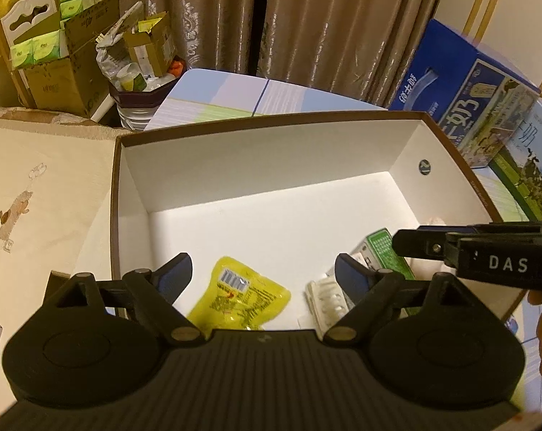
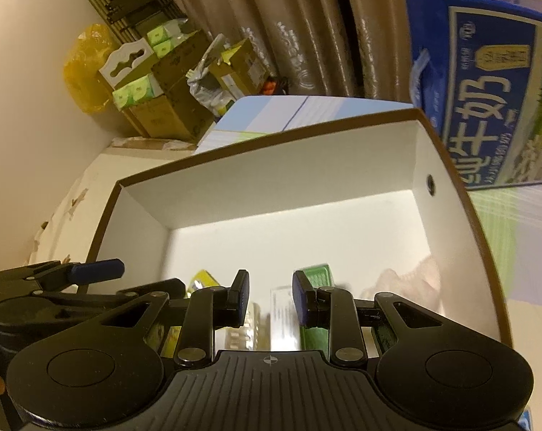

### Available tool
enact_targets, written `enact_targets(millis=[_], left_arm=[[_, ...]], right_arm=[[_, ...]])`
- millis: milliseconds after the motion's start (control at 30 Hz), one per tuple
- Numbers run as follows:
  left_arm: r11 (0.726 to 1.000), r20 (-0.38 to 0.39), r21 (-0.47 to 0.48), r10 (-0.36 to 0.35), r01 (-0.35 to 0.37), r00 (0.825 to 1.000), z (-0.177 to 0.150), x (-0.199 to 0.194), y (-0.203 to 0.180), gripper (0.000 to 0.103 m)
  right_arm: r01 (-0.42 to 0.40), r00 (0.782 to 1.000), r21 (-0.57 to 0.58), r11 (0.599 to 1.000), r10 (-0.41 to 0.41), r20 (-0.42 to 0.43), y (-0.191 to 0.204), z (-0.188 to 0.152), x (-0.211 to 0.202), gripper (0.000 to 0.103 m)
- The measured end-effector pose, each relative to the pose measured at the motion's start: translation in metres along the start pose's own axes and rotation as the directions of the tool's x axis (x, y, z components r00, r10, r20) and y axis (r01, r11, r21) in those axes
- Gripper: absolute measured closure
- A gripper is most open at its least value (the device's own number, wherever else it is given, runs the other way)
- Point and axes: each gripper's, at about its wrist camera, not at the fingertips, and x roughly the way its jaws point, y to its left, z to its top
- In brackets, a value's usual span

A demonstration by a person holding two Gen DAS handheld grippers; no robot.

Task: Organize objects
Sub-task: 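Open the right tool to drop the carton while the left tool releases the sachet, then pull both tools back from the brown box toward the blue tube and pill bottle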

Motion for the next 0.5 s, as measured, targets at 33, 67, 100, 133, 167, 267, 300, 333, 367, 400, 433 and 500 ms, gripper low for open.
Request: enact_targets(millis=[33,67,100,133,167,267,300,333,367,400,433,500], left_arm=[[1.000,0.000,-0.003,-0.002,0.002,1.000,-0.002,-0.003,0.000,0.019],[1.000,0.001,-0.005,-0.004,0.004,1.000,-0.004,-0.006,-0.001,0.018],[1.000,0.001,-0.006,-0.006,0.006,1.000,-0.006,-0.009,-0.001,0.018],[1.000,0.001,-0.007,-0.007,0.007,1.000,-0.008,-0.013,-0.002,0.018],[1.000,0.001,-0.010,-0.007,0.007,1.000,-0.010,-0.016,-0.002,0.017],[1.000,-0.002,-0.020,-0.006,0.006,1.000,-0.017,-0.026,-0.004,0.016],[1.000,-0.003,-0.024,-0.006,0.006,1.000,-0.020,-0.030,-0.005,0.016],[1.000,-0.002,-0.026,-0.007,0.007,1.000,-0.022,-0.034,-0.005,0.015],[1.000,-0.003,-0.027,-0.007,0.007,1.000,-0.024,-0.038,-0.006,0.015],[1.000,-0.004,-0.029,-0.007,0.006,1.000,-0.026,-0.041,-0.007,0.015],[0.999,-0.004,-0.031,-0.004,0.004,1.000,-0.029,-0.046,-0.008,0.015],[0.999,-0.004,-0.039,0.001,-0.002,1.000,-0.034,-0.054,-0.010,0.015]], right_arm=[[0.001,1.000,0.000,1.000,-0.001,0.000,0.000,-0.002,-0.003,0.077],[0.001,1.000,0.002,1.000,-0.001,0.002,0.000,-0.005,-0.008,0.074],[0.002,1.000,0.005,1.000,-0.002,0.005,-0.001,-0.007,-0.012,0.072],[0.002,1.000,0.008,1.000,-0.002,0.008,-0.002,-0.009,-0.016,0.068],[0.002,1.000,0.010,1.000,-0.002,0.012,-0.002,-0.012,-0.021,0.066],[-0.002,1.000,0.022,1.000,0.002,0.024,-0.004,-0.020,-0.033,0.062],[-0.005,1.000,0.024,1.000,0.004,0.026,-0.005,-0.023,-0.038,0.061],[-0.005,1.000,0.025,1.000,0.004,0.028,-0.005,-0.026,-0.042,0.060],[-0.005,1.000,0.028,1.000,0.004,0.031,-0.005,-0.029,-0.046,0.059],[-0.006,0.999,0.033,0.999,0.004,0.036,-0.005,-0.032,-0.050,0.058],[-0.007,0.999,0.039,0.999,0.006,0.040,-0.006,-0.035,-0.054,0.057],[-0.010,0.999,0.052,0.999,0.007,0.049,-0.007,-0.040,-0.062,0.053]])
